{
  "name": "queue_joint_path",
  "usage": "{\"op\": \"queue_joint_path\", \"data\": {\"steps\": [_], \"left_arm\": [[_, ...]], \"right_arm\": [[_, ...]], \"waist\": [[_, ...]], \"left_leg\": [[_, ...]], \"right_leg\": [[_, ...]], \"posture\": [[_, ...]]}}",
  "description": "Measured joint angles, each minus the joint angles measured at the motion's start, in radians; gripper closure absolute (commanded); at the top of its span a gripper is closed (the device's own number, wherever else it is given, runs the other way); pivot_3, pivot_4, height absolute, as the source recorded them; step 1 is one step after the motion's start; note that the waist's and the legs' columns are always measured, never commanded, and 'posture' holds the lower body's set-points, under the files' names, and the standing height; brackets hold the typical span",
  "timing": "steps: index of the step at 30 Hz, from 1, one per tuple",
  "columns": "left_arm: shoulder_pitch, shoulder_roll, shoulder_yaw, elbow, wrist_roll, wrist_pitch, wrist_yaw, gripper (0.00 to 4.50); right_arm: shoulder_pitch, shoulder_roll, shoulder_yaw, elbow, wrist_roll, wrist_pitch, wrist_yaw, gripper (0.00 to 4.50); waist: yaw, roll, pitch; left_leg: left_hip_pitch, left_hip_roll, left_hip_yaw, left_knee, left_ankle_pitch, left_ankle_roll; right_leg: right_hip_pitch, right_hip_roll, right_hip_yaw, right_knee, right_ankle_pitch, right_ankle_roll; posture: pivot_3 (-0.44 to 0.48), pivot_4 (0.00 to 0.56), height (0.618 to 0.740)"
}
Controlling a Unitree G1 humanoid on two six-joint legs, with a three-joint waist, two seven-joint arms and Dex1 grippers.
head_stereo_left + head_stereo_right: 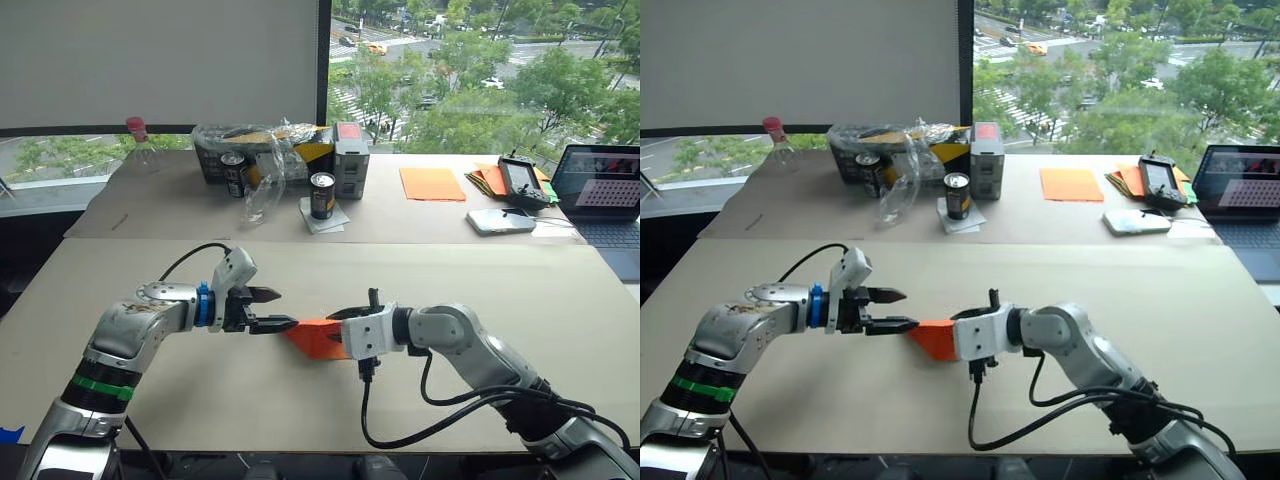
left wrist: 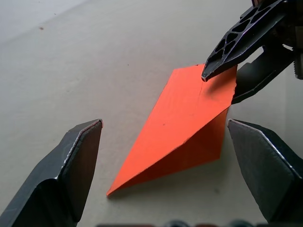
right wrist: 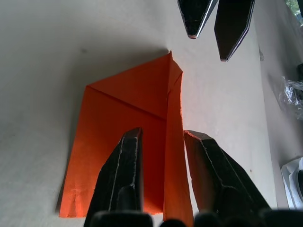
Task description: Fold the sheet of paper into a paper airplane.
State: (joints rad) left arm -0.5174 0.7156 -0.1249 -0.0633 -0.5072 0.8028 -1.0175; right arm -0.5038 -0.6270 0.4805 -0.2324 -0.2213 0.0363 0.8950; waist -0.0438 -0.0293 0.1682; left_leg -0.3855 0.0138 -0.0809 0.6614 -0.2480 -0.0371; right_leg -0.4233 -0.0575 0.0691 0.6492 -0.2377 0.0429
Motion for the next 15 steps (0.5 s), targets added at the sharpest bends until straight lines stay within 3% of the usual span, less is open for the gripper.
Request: {"op": "queue_joint_path", "data": {"steps": [3,10,15], "left_arm": [[-0.008,0.0,-0.009,0.019,0.016,-0.024,-0.016,0.0],[-0.043,-0.043,-0.018,0.093,0.08,-0.155,-0.037,0.0],[-0.085,-0.096,-0.025,0.193,0.121,-0.259,-0.057,1.47]], "right_arm": [[-0.003,0.007,-0.045,-0.097,0.068,0.128,0.052,0.81],[-0.053,-0.03,-0.205,-0.276,0.273,0.457,0.129,0.81],[-0.076,-0.037,-0.273,-0.286,0.325,0.601,0.098,0.77]], "waist": [[0.001,0.0,0.0],[0.007,0.0,0.0],[0.006,0.0,0.0]], "left_leg": [[0.0,0.0,0.0,0.0,0.0,0.0],[0.0,0.0,0.0,0.0,0.0,0.0],[0.0,0.0,0.0,0.001,0.0,0.0]], "right_leg": [[0.0,0.0,0.0,0.0,0.0,0.0],[0.001,0.0,0.0,0.0,0.0,0.0],[0.001,0.0,0.0,0.0,0.0,0.0]], "posture": [[0.0,0.15,0.732],[0.0,0.15,0.732],[0.0,0.15,0.732]]}}
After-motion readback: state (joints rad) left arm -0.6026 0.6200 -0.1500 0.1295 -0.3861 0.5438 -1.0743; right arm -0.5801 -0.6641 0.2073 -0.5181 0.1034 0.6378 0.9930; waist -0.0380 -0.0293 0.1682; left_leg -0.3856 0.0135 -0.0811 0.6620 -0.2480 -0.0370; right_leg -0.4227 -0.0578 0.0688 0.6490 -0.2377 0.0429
